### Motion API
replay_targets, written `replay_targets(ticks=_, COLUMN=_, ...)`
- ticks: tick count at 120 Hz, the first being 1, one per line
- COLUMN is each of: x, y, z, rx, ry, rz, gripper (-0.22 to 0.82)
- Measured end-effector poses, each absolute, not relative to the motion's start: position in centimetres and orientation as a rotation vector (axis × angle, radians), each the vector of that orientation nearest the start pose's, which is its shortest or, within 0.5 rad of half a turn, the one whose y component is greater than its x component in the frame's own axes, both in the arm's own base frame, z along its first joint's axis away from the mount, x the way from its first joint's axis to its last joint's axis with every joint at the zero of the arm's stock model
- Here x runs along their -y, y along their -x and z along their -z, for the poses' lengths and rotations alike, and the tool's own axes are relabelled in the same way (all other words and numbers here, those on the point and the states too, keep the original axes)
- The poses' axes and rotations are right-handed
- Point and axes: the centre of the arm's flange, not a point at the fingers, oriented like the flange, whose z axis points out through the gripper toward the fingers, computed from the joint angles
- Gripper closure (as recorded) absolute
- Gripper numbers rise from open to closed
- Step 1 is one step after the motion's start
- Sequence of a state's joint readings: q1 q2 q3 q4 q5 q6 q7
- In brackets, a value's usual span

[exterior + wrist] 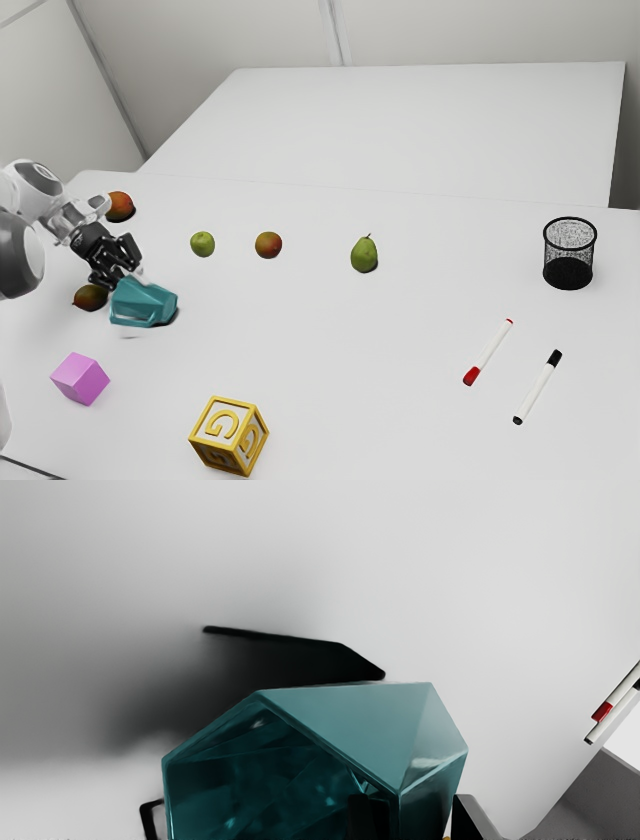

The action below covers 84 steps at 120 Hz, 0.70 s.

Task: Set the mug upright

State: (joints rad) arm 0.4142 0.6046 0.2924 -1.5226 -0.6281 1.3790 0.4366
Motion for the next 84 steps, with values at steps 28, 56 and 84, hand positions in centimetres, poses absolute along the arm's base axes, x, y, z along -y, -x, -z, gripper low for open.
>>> replay_targets(ticks=28, x=-32.0, y=-52.4, z=-30.9, rx=-0.460, ry=-2.245, rz=0.412, gripper=0.73)
replay_targets(ticks=56, x=-31.1, y=-52.5, z=-33.2, rx=-0.431, ry=-2.248, rz=0.388, gripper=0.77)
replay_targets(ticks=84, x=-24.8, y=-53.8, z=-37.3, rx=-0.377, ry=-2.439, rz=0.393, gripper=0.78)
